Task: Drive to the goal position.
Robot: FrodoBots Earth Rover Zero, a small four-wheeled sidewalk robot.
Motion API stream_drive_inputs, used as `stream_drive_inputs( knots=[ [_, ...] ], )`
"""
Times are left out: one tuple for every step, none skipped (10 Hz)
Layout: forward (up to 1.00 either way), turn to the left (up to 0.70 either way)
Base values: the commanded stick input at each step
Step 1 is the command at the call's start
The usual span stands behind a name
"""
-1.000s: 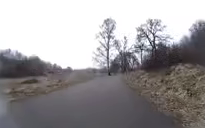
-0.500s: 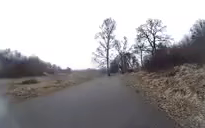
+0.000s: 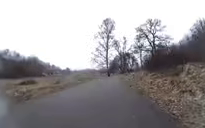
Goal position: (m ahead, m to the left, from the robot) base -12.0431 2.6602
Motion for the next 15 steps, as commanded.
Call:
stream_drive_inputs(
  knots=[
    [0.7,0.0],
    [0.7,0.0],
    [0.7,0.0],
    [0.7,0.0],
    [0.7,0.0],
    [0.7,0.0],
    [0.7,0.0],
    [0.7,0.0],
    [0.7,0.0],
    [0.7,0.0],
    [0.7,0.0],
    [0.7,0.0],
    [0.7,0.0],
    [0.7,0.0],
    [0.7,-0.24]
  ],
)
